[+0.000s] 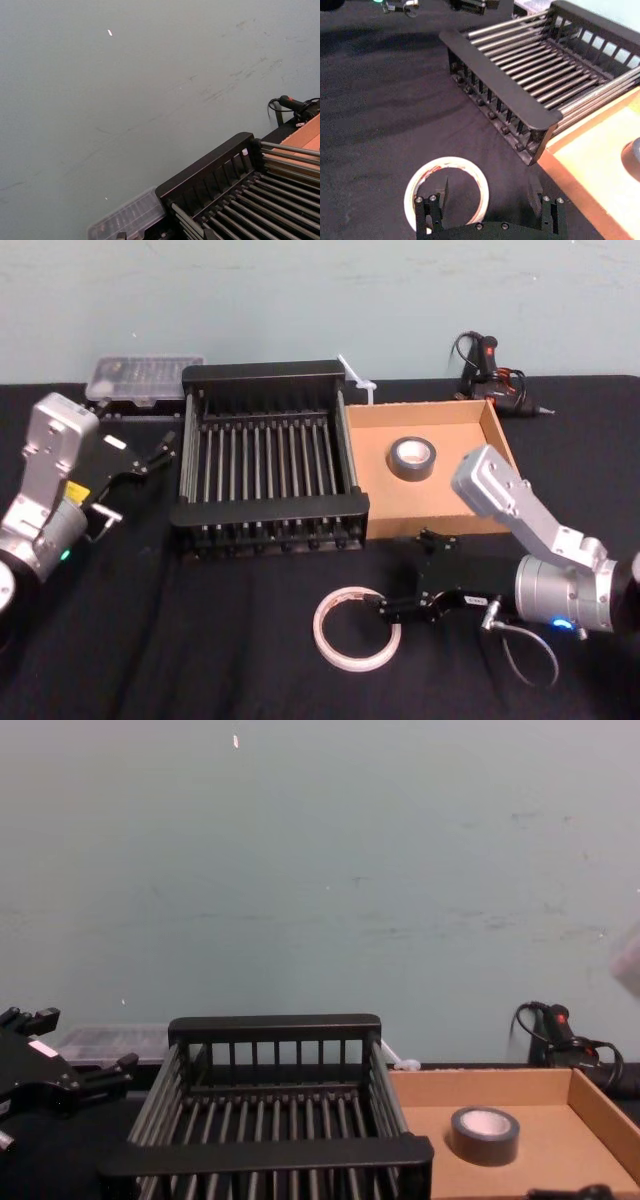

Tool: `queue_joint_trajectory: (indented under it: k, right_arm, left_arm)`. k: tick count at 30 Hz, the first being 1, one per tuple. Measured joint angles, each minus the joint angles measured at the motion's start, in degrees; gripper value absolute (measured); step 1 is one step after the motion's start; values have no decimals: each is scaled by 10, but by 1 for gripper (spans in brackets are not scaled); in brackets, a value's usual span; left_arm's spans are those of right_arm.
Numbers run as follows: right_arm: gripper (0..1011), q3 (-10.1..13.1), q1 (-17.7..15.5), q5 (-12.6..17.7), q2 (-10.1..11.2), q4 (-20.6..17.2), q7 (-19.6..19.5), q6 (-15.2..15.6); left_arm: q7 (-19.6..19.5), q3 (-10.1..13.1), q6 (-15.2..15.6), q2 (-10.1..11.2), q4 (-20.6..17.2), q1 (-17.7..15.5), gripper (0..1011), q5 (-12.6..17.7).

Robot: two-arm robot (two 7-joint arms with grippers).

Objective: Pick up the white tape and place it into the black box , Pick up the silver tape and place it into the brown box.

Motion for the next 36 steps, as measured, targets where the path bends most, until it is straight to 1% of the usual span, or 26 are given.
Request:
queue_joint_trajectory:
  k: [3,14,36]
  right_arm:
    - [1002,-11,5,-3,-1,9,0,1]
    - [1002,-29,16,-11,-9,27,0,3]
    - [1002,-44,26,-23,-18,50,4,7]
  left_arm:
    - [0,0,0,0,0,0,1001,0]
    - [0,0,0,0,0,0,1001,0]
    - [0,0,0,0,0,0,1002,0]
